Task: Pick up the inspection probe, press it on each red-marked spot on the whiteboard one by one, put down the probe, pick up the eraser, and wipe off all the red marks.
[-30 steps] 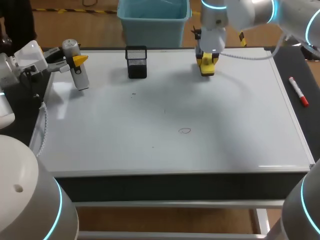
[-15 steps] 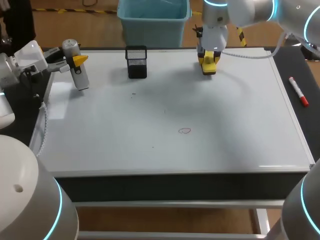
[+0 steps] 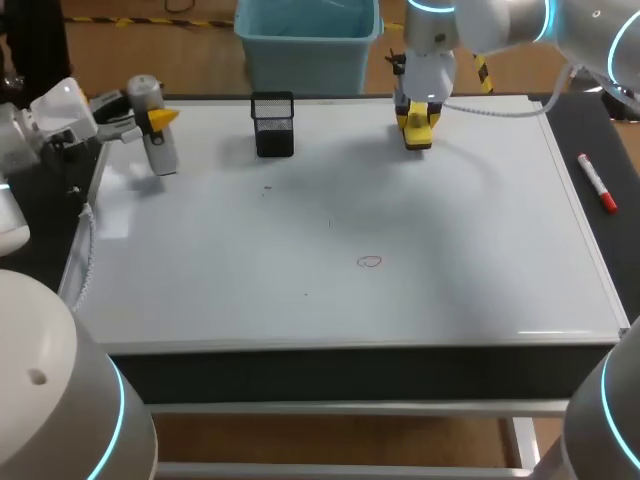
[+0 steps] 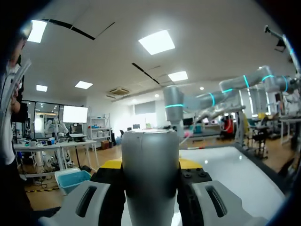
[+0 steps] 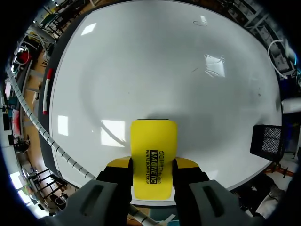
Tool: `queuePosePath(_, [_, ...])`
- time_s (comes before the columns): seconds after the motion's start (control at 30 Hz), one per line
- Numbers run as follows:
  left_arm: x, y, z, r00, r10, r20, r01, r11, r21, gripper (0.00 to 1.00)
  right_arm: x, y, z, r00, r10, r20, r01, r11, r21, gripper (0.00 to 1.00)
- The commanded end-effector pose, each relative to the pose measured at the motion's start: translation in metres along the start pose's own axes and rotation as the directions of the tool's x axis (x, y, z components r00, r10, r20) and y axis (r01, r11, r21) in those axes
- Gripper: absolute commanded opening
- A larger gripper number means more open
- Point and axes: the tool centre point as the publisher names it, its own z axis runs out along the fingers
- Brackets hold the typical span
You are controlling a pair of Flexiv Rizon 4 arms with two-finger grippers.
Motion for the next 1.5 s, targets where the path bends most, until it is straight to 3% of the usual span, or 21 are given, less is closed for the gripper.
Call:
queuePosePath(0.03, [0.025, -0.015, 0.030, 0.999, 0.009, -0.037, -0.010, 0.999, -0.034, 0.00, 0.000, -0.002, -0.001, 1.000, -0.002, -0.003, 0.002, 1.000, -0.004, 0.00])
queuePosePath(0.2, [0.064, -0.015, 0.056, 0.995, -0.009, -0.097, 0.012, 1.000, 0.029, 0.00, 0.000, -0.002, -0.001, 1.000, -0.002, -0.003, 0.002, 1.000, -0.004, 0.00])
queuePosePath(0.37, [0.104, -0.016, 0.082, 0.985, -0.023, -0.173, 0.030, 0.999, 0.037, 0.00, 0.000, -0.002, -0.001, 1.000, -0.002, -0.003, 0.002, 1.000, -0.004, 0.00])
queuePosePath(0.57, [0.151, -0.020, 0.119, 0.950, -0.012, -0.311, 0.035, 0.997, 0.068, 0.00, 0.000, -0.002, -0.001, 1.000, -0.002, -0.003, 0.002, 1.000, -0.004, 0.00])
queuePosePath(0.83, [0.209, -0.031, 0.161, 0.876, -0.003, -0.482, 0.057, 0.994, 0.097, 0.00, 0.000, -0.002, -0.001, 1.000, -0.002, -0.003, 0.002, 1.000, -0.004, 0.00])
queuePosePath(1.1, [0.260, -0.016, 0.201, 0.781, -0.055, -0.623, 0.133, 0.988, 0.081, 0.00, 0.000, -0.002, -0.001, 1.000, -0.002, -0.003, 0.002, 1.000, -0.004, 0.00])
queuePosePath(1.27, [0.290, -0.008, 0.217, 0.731, -0.068, -0.679, 0.124, 0.992, 0.033, 0.00, 0.000, -0.002, -0.001, 1.000, -0.002, -0.003, 0.002, 1.000, -0.004, 0.00])
queuePosePath(1.5, [0.316, -0.001, 0.231, 0.682, -0.094, -0.726, 0.169, 0.985, 0.031, 0.00, 0.000, -0.002, -0.001, 1.000, -0.002, -0.003, 0.002, 1.000, -0.004, 0.00])
